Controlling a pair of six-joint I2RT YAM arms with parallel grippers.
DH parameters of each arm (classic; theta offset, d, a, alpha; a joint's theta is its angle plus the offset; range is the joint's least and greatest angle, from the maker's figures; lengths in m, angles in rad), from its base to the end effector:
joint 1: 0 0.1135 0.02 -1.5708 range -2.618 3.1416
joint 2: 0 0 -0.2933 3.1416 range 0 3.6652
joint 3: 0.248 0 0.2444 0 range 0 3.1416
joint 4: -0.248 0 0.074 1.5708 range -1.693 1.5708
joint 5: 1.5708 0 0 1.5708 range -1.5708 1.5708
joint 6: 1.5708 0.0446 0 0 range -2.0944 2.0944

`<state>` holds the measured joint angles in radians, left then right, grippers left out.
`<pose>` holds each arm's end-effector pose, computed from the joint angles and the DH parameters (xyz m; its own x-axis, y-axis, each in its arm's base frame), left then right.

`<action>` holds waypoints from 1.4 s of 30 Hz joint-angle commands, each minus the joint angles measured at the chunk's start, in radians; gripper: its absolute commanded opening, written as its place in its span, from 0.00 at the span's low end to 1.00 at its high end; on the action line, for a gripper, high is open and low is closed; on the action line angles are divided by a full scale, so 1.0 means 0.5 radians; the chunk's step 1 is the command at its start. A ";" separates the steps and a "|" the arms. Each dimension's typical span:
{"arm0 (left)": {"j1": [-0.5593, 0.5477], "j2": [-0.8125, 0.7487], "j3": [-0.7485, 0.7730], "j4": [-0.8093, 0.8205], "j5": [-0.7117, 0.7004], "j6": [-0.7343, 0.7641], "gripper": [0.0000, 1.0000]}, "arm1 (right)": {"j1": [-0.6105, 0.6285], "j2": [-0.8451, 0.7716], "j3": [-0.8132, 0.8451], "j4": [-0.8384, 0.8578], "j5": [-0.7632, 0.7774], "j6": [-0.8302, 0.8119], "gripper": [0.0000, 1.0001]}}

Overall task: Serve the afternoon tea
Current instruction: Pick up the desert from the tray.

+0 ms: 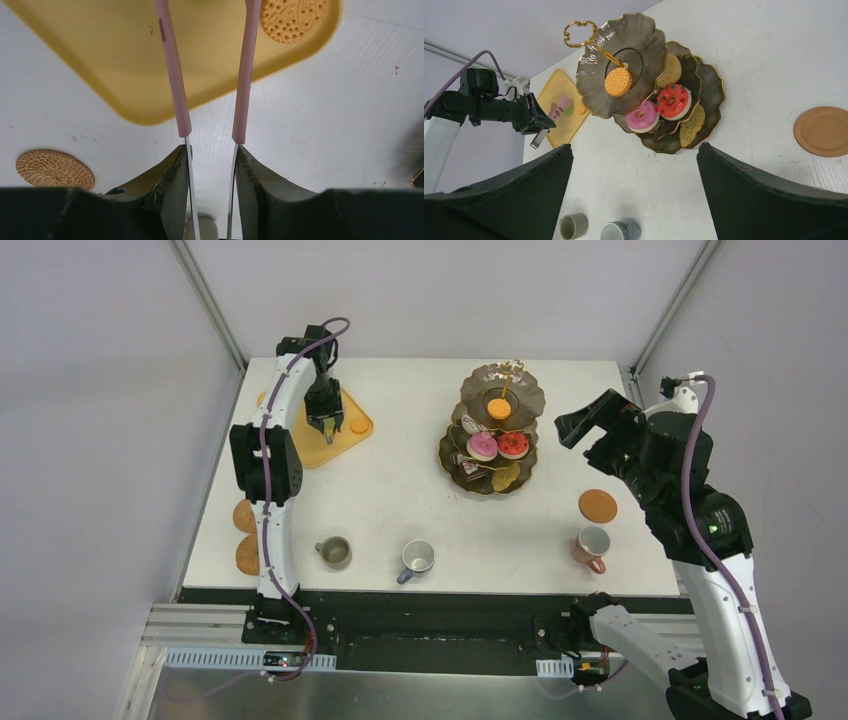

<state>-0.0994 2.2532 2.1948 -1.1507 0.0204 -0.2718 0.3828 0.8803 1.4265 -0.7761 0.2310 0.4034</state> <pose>0.4845 -0.0492 0.2763 -0.9251 -0.1775 -0.3357 -0.1473 0.9826 -0.1134 0.1140 0.0349 0.4872 -0.2560 0.3089 -0.9160 -0.0612 0.9405 0.3342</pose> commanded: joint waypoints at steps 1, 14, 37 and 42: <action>-0.021 0.004 0.097 -0.093 -0.129 0.051 0.37 | -0.006 0.014 0.024 0.000 0.021 0.012 0.99; -0.019 0.038 0.110 -0.093 -0.082 0.066 0.37 | -0.007 0.027 0.018 0.003 0.018 0.016 0.99; -0.019 0.061 0.035 -0.114 -0.057 0.078 0.38 | -0.006 0.028 0.022 0.010 0.013 0.008 0.99; -0.019 0.074 0.034 -0.108 -0.044 0.073 0.38 | -0.007 0.023 0.023 0.009 0.015 0.006 0.99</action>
<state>-0.0994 2.2871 2.2112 -1.1667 -0.0086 -0.2428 0.3828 0.8967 1.4265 -0.7761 0.2306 0.4068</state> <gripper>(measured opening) 0.381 0.991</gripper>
